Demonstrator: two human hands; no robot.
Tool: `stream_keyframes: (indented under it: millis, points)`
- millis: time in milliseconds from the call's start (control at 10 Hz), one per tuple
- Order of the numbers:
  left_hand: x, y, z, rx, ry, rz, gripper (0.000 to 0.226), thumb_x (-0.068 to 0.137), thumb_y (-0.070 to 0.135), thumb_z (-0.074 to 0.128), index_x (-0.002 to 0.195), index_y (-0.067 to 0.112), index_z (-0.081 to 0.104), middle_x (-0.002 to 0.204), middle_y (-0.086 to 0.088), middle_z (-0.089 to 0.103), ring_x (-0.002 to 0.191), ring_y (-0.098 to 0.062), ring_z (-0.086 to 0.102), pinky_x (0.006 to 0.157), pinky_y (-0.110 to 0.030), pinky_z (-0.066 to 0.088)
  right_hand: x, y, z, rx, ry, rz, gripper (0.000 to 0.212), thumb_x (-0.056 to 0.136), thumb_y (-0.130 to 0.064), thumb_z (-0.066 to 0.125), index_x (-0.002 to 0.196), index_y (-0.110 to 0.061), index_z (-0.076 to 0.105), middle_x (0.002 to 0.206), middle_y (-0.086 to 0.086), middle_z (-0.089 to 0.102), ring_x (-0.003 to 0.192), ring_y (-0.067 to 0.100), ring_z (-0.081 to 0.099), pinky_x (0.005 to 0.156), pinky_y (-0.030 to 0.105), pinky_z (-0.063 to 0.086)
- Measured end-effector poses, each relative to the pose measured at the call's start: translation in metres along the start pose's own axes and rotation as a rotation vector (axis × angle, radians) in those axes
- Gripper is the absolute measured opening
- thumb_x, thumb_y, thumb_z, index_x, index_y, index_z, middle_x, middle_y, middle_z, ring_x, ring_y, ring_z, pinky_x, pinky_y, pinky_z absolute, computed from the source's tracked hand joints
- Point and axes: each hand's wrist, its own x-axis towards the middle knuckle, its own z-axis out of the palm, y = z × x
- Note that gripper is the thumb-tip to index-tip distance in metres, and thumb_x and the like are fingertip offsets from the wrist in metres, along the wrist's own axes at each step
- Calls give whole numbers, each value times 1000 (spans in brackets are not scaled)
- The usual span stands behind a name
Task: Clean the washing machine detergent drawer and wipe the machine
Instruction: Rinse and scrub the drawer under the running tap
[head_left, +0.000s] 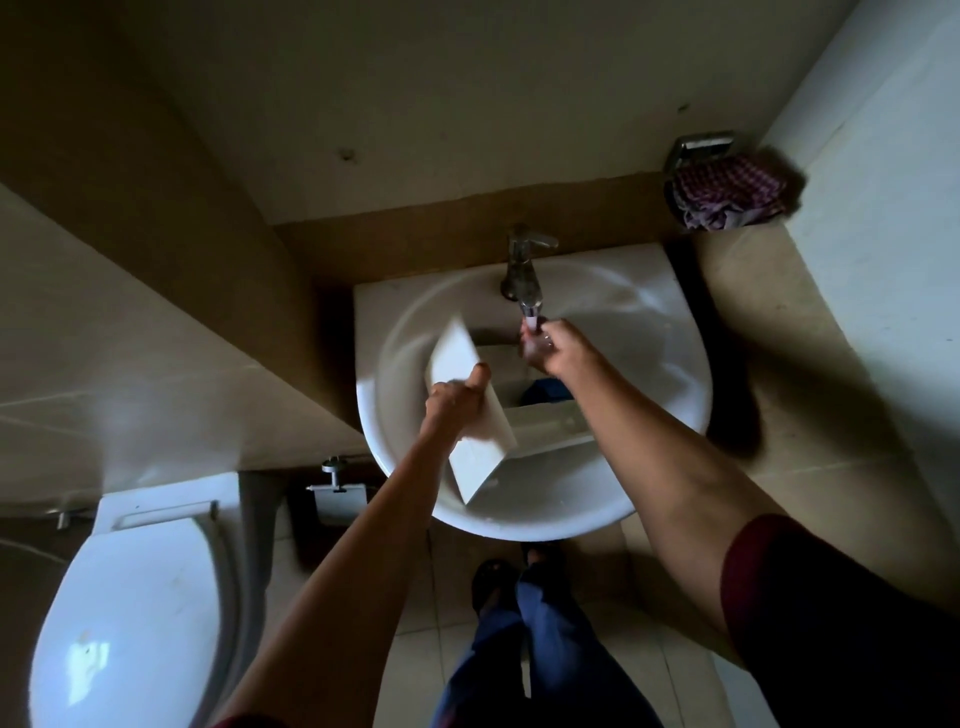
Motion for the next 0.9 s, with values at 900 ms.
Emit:
stream_keyframes:
  millis: [900]
  points:
    - [-3, 7, -4, -41, -57, -61, 68, 93, 60, 38, 131, 5, 51, 131, -24, 51, 118, -39, 52, 95, -38, 47, 8, 16, 1, 28, 161, -7, 28, 97, 5, 34, 80, 0, 55, 43, 10, 58, 40, 20, 59, 40, 24, 51]
